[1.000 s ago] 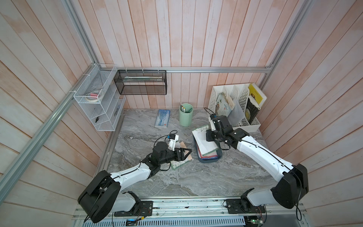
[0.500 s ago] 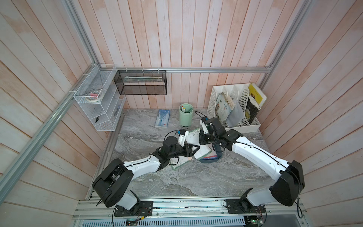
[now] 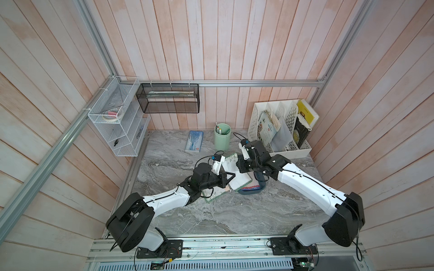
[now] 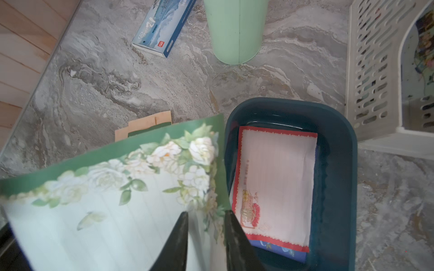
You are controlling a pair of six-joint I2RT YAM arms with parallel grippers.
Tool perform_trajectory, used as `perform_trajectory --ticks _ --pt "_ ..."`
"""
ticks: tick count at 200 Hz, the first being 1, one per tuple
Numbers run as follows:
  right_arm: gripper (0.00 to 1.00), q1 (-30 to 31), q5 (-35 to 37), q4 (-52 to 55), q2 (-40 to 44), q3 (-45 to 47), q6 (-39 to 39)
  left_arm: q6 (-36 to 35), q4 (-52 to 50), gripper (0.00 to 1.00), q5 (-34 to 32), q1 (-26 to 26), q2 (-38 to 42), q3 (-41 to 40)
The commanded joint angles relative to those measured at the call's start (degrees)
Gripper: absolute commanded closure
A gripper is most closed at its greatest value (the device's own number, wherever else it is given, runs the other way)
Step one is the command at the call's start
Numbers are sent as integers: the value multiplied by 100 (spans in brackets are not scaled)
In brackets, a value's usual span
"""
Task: Take out the stationery paper from the storage box
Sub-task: Place the stationery paper at the center of the board.
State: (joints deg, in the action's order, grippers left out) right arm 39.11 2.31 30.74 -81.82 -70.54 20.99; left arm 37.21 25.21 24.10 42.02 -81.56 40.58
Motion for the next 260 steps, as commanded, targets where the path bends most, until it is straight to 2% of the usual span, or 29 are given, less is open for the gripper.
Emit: perform_trajectory --ticks 1,13,23,30,46,67,93,131,143,165,187,204,224,230,259,260 --pt "58 -166 -188 -436 653 367 -98 -281 -150 100 96 -38 594 -321" --pt "50 -557 -1096 -1048 1106 774 -130 -369 -107 100 392 -104 936 -510" --pt "24 -979 -2224 -1838 1518 1272 -53 -444 -96 100 753 -162 1203 -634" --pt "14 -1284 -3066 -2465 1783 1630 126 -497 -78 100 978 -192 1376 -706" --pt "8 -1843 -4874 -4117 2095 2342 787 -557 13 100 1387 -223 1688 -858" --pt "7 -1955 -6254 -5700 1885 2721 1583 -434 377 100 1845 -234 1875 -1003" --pt "6 -1871 -7044 -7009 1554 2968 2297 -252 698 100 2140 -231 1865 -1037" --pt "8 -1611 -7222 -7044 1554 2991 2171 -258 635 100 2100 -235 1741 -948" --pt "11 -1470 -7209 -6790 1656 2968 1916 -267 634 100 2088 -229 1699 -920" --pt "25 -1270 -7054 -6098 1764 2947 1388 -284 599 100 2032 -230 1641 -875" --pt "33 -1218 -7085 -6005 1731 3040 1346 -337 500 100 1992 -230 1635 -812" --pt "45 -1221 -7064 -5970 1732 3121 1299 -372 455 100 1980 -231 1682 -793" --pt "81 -1220 -6935 -5611 1735 3045 1070 -429 329 100 1927 -229 1735 -778" --pt "100 -1222 -6891 -5512 1738 3014 1004 -440 307 100 1912 -232 1757 -780" --pt "100 -1221 -6791 -5339 1780 2948 909 -469 241 100 1867 -232 1827 -824" --pt "98 -1221 -6754 -5332 1782 2944 908 -469 235 100 1865 -235 1832 -824"
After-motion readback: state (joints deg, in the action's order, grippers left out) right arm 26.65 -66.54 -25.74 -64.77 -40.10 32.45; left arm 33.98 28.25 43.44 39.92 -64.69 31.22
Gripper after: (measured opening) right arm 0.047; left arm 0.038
